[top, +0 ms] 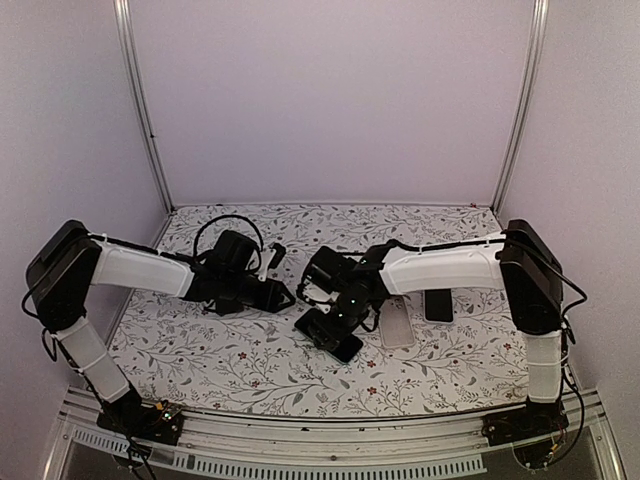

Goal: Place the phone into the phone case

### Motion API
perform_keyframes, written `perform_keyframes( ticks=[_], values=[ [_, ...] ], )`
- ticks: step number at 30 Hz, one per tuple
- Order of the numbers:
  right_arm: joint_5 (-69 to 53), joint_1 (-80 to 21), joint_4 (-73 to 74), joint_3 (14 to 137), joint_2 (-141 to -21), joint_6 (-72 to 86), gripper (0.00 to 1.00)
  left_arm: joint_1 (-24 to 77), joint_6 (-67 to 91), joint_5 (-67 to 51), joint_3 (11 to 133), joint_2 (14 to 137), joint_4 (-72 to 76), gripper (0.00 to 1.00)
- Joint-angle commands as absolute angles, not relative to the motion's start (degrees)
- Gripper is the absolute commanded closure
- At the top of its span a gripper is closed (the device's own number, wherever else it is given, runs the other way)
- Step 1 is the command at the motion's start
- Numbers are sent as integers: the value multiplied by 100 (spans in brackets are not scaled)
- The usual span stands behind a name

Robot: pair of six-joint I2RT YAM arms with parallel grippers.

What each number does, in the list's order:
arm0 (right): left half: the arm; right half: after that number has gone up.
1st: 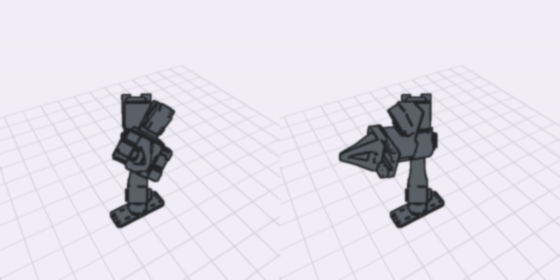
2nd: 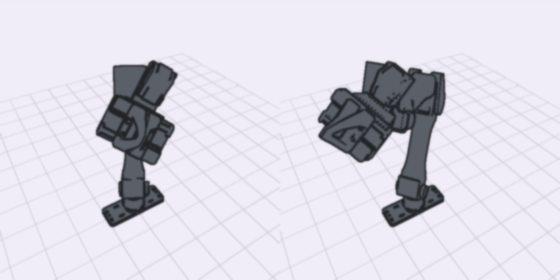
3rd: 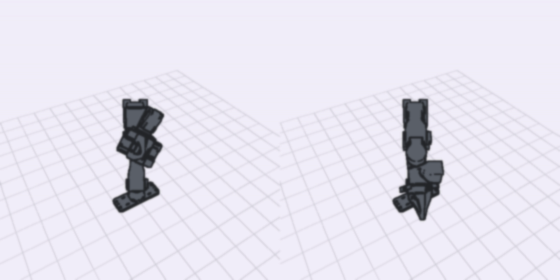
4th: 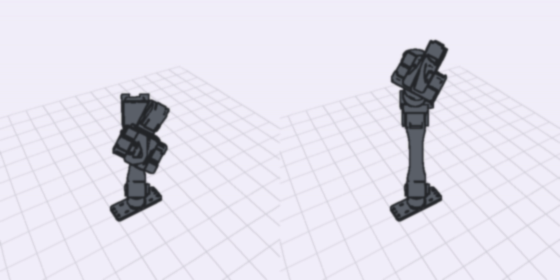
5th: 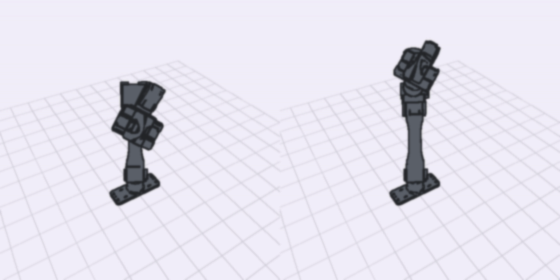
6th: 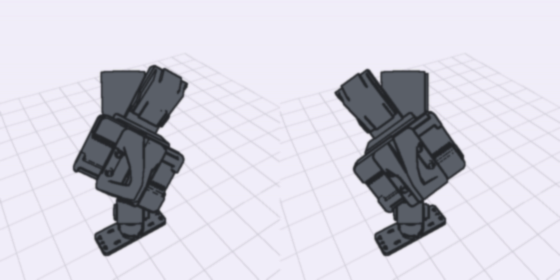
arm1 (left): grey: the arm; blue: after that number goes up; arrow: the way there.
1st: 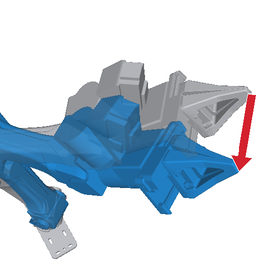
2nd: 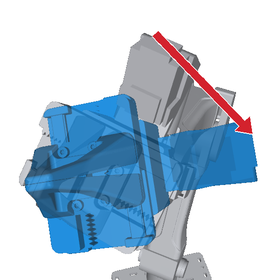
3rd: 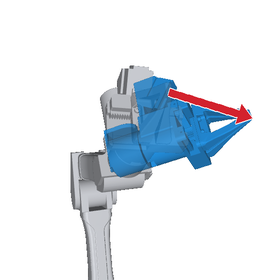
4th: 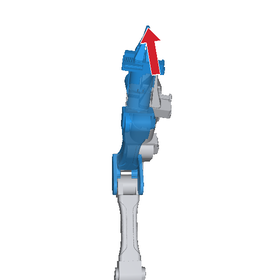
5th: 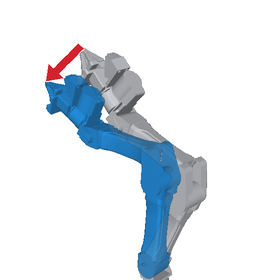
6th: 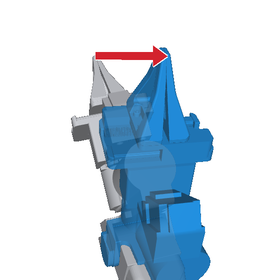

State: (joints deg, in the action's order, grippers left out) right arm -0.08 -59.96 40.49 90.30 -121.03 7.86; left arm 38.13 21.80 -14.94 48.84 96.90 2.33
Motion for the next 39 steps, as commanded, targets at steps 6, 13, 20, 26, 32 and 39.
perform_keyframes(
  ticks=[6, 13, 20, 26, 32, 39],
  values=[
    [1229, -5929, 3125, 8135, -10696, 1795, 52, 3768, 2181, -1261, 4784, 9394, 229, 62],
    [1677, -5074, 2374, 6516, -9448, 3022, 57, 3771, 2112, -1348, 4737, 9319, 207, 62],
    [1776, -4905, 1941, 5986, -9458, 3564, 60, 3779, 2066, -1227, 4659, 9168, 161, 62],
    [1995, -5101, 1987, 5930, -9446, 3881, 65, 3779, 2067, -1235, 4645, 9204, 182, 62],
    [2236, -5186, 2076, 5791, -9606, 4057, 65, 3779, 2087, -1334, 4673, 9320, 252, 62],
    [2215, -5186, 2066, 5656, -9813, 4027, 65, 3779, 2094, -1348, 4665, 9333, 251, 62]
  ],
)
